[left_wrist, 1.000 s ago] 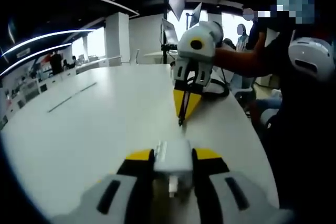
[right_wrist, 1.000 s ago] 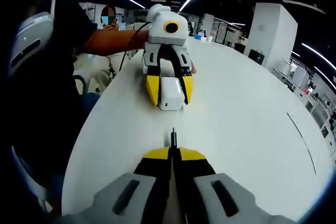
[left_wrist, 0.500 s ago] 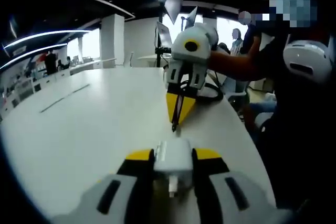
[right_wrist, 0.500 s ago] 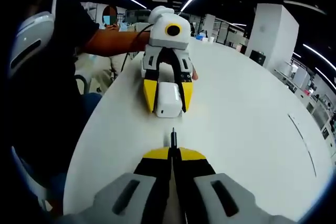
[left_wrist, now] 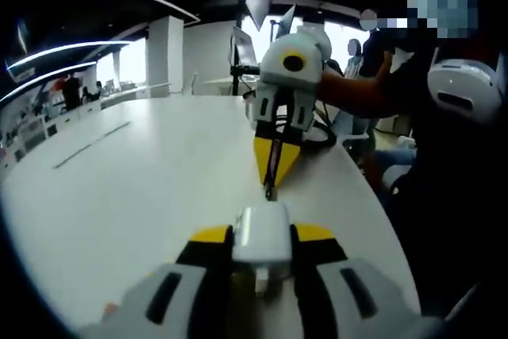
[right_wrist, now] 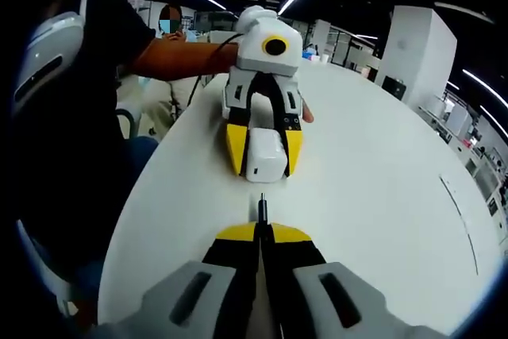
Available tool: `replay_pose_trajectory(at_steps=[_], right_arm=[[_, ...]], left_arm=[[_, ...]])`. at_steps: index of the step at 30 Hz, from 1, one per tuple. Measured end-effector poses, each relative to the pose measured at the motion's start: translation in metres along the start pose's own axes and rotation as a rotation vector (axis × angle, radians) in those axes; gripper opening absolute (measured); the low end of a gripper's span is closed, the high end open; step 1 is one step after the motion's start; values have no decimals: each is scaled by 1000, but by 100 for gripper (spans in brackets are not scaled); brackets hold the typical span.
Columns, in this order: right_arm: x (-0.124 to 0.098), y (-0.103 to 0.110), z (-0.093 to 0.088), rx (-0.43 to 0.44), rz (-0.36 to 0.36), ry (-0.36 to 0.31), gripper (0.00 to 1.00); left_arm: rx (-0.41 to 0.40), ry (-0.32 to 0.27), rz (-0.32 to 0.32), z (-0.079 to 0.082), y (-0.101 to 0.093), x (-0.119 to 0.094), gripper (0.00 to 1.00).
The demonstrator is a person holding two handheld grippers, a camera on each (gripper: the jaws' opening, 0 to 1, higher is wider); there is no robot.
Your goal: Plug the desk Type‑C cable into the charger adapter.
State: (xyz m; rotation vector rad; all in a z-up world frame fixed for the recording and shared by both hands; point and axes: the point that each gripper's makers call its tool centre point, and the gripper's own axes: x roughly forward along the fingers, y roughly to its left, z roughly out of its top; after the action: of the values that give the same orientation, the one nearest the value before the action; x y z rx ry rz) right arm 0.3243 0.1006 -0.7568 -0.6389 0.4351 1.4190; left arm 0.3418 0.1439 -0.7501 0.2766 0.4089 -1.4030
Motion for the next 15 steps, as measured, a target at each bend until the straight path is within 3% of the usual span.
replay_pose_trajectory(at_steps=[6,15], right_arm=[[2,2,3,-13,4,-1,2],[2,5,4,-20,7,-2,2]], left_arm=[[46,33,-19,-1,-2,1,27],[38,31,-23,-1,-2,1,27]])
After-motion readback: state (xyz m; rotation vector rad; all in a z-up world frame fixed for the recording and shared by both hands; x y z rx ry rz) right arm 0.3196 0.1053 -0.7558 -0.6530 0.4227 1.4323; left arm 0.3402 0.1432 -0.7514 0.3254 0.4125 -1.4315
